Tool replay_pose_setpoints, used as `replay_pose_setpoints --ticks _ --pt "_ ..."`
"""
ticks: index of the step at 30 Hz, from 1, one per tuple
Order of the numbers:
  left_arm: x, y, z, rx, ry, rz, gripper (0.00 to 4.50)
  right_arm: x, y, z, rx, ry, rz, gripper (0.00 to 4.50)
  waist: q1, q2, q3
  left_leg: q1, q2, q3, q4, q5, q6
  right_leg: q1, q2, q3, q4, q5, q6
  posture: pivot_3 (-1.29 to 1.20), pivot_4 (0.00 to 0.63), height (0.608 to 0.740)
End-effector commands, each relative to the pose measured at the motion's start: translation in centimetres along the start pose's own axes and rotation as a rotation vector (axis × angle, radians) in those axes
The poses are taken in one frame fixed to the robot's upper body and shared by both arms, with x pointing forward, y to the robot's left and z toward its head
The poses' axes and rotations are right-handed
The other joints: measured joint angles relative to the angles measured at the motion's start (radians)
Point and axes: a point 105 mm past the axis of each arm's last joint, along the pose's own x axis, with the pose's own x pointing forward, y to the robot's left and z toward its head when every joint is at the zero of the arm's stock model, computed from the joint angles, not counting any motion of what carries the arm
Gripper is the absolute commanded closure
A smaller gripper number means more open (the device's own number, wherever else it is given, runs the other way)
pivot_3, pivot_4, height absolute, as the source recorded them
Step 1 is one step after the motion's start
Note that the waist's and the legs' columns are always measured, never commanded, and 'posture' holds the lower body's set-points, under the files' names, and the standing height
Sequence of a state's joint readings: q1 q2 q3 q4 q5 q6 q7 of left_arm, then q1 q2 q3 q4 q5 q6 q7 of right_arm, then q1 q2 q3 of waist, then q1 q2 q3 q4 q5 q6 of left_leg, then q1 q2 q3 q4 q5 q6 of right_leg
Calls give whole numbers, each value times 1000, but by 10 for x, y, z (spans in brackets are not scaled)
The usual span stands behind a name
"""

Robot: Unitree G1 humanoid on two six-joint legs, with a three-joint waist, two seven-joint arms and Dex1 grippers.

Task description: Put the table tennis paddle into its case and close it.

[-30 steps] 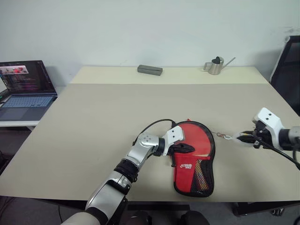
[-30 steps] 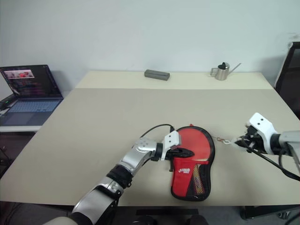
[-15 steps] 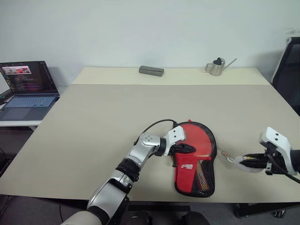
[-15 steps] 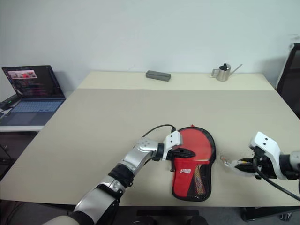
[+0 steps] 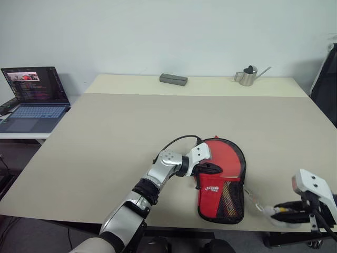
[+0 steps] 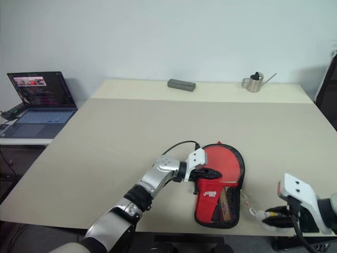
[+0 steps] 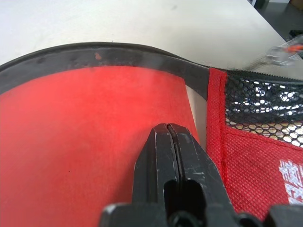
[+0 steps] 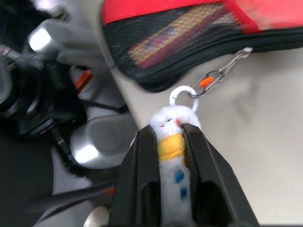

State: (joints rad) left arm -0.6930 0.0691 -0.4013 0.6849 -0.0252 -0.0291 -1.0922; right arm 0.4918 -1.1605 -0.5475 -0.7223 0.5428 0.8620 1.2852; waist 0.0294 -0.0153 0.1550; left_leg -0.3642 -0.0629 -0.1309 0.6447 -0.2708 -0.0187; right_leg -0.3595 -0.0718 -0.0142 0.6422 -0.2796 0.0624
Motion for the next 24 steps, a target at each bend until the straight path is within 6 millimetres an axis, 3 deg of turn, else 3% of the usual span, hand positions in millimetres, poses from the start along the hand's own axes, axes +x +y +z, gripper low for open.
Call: replay_pose_setpoints --ticks 1,7,13,24 --pt "-4 -22 -65 -148 206 -33 4500 7 33 0 -21 10 150 4224 1 -1 0 0 0 0 0 0 0 1 0 0 0 0 0 0 150 740" --pt "-3 -22 -64 -145 204 -35 4500 15 66 -10 4 32 252 4224 -1 -3 -1 2 0 0 0 -2 0 5 -1 0 -1 -1 1 0 150 740" --pt "-2 -22 -63 -145 201 -31 4500 30 89 -8 3 2 319 4225 1 -3 -2 2 0 -1 0 -3 -1 6 -1 0 -2 -3 3 0 150 740" --pt "0 -22 -62 -143 198 -30 4500 49 102 1 -71 -33 396 4227 3 -3 -2 2 0 -2 0 -4 -1 6 -1 0 -2 -4 3 0 150 740"
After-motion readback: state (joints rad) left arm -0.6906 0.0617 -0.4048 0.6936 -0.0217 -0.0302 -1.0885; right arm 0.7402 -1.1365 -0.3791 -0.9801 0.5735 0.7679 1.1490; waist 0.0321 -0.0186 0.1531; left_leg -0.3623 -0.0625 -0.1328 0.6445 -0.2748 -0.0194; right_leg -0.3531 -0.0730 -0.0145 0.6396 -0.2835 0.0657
